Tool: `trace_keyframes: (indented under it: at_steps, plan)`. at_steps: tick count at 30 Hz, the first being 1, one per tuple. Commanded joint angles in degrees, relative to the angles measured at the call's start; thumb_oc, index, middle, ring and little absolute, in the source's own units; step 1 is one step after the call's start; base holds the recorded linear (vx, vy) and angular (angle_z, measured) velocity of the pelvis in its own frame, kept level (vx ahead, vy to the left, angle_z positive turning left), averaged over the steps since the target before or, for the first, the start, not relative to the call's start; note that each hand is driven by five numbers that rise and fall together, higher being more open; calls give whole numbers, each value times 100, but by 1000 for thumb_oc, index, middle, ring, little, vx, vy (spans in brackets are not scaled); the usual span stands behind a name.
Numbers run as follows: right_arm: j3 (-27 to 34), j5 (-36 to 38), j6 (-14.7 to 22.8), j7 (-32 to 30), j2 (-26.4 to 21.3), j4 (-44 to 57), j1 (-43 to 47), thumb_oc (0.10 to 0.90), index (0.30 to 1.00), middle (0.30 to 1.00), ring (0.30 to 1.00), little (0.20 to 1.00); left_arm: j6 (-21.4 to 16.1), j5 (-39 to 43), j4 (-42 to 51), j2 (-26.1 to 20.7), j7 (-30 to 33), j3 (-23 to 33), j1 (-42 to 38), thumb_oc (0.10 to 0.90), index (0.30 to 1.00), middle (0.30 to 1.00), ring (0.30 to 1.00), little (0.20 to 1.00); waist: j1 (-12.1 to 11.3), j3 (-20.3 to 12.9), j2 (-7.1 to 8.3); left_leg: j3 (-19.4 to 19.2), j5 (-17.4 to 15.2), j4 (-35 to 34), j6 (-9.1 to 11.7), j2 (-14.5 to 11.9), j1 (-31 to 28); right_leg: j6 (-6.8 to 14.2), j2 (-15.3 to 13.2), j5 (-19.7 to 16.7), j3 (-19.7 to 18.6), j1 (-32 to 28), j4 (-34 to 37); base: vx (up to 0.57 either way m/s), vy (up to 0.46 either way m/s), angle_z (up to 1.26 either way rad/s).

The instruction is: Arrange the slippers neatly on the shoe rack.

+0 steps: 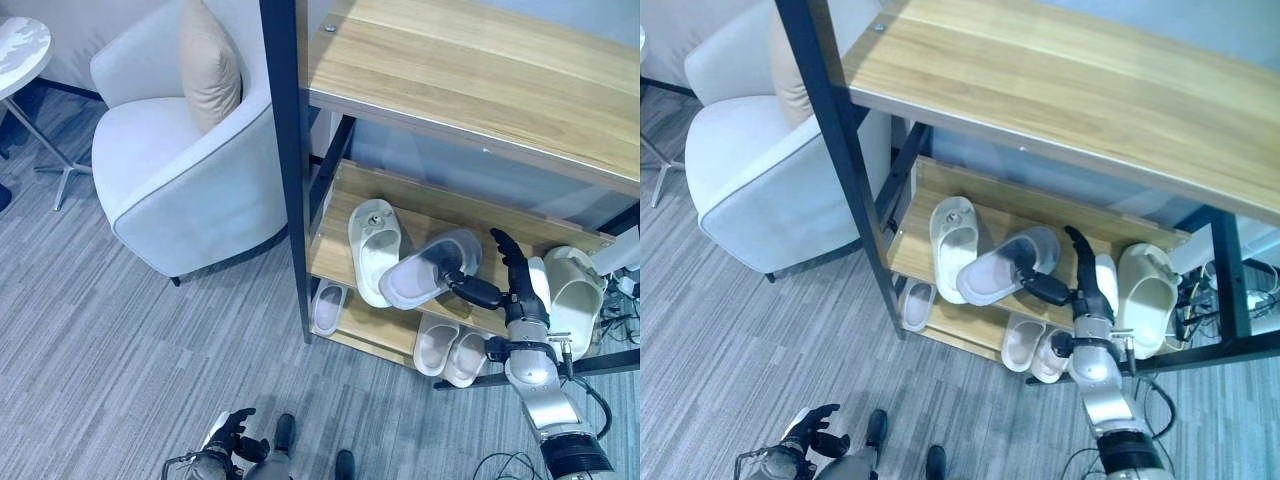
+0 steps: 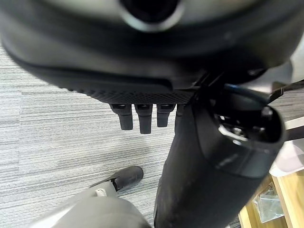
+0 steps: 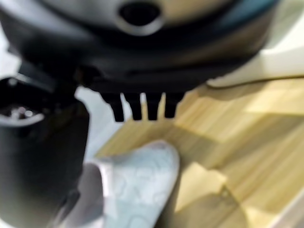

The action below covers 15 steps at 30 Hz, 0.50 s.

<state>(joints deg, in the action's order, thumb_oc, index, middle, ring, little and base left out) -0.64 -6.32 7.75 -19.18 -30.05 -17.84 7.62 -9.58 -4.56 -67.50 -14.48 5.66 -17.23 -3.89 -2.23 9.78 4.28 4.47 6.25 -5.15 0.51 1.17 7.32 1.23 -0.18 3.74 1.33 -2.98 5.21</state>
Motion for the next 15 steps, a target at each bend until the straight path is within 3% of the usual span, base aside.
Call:
trace_keyframes:
  at_steps: [1,15]
  plan:
    - [384,-211,222,-199,-307,377,217,800,900,900,900,900,127,-112,-649,442,-95,-231,87,800,900,900,900,900,-146,-196,-128,-155,-744,15,35,-102,-441,617,-306,-296,-86,482,-21,0,0,0]
    - [318,-169,103,-239,-215,178,336,800,900,900,900,900,196,-45,-710,433,-88,-182,2,800,900,900,900,900,-95,-212,-184,-193,-799,15,30,-104,-525,635,-341,-288,-98,446,-21,0,0,0]
